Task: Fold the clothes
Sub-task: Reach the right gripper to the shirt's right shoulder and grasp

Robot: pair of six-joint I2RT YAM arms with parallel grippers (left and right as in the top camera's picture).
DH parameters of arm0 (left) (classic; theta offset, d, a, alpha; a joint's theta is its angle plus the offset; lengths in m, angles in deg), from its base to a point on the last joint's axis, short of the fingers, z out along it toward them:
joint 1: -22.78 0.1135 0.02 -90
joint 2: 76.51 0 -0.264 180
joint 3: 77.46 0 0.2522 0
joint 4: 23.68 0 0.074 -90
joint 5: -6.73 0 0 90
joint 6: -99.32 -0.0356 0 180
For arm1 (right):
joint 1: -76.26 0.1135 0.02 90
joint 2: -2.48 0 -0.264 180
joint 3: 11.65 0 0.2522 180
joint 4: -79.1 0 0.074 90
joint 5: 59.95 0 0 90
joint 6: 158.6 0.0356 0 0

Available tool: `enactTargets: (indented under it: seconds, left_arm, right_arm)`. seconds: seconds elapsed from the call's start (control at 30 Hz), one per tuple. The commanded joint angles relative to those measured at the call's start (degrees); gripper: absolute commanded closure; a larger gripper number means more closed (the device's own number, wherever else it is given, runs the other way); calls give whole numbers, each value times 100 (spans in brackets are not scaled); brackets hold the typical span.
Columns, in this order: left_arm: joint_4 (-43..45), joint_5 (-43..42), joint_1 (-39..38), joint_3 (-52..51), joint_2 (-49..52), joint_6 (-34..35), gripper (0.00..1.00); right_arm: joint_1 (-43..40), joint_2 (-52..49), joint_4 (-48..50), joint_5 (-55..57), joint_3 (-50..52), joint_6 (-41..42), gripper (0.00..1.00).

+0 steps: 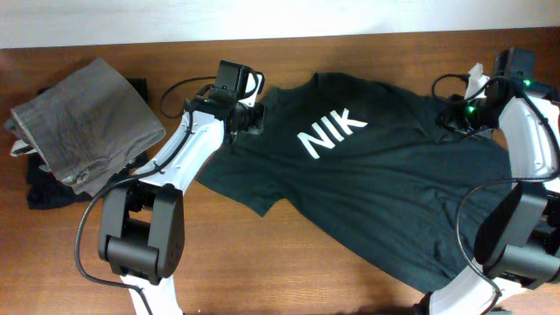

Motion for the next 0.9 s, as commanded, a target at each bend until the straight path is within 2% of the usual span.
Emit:
enactTargets:
  seconds: [0.0, 0.17, 0.43, 0.63, 0.87]
  left_arm:
    - [-94, -179, 31, 59, -94, 33, 100]
    - [-361, -177, 31, 57, -90, 33, 100]
    - [-306, -114, 31, 57, 280, 33, 100]
    - [-437, 240, 37, 57, 743, 33, 100]
    - [-520, 664, 37, 24, 824, 33, 100]
  right_arm:
    - [203, 7, 232, -186, 31, -212, 59]
    - [431, 7, 662, -173, 31, -356, 59]
    - [750, -61, 992, -170, 31, -490, 59]
    - [809, -328, 1012, -175, 31, -540, 59]
    - [846, -656, 964, -195, 31, -942, 59]
